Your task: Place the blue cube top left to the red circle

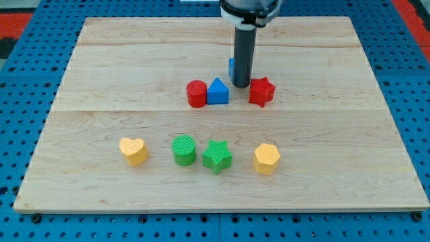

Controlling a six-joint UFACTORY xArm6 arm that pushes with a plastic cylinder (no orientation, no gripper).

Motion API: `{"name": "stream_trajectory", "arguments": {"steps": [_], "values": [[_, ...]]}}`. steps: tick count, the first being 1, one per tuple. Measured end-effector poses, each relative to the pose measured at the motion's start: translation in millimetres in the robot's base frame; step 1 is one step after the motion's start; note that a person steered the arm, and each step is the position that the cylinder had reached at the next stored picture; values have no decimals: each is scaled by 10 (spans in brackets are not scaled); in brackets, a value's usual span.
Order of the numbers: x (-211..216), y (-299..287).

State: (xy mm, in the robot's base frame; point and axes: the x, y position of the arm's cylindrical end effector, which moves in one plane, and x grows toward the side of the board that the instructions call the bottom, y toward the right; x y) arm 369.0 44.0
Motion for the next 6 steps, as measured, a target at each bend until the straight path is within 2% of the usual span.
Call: {"name": "stream_trajectory", "arguments": {"steps": [1,3,4,5,6], "values": [[-234,49],[-349,1319],[-593,768],[-609,-31],[-648,-1116]]}}
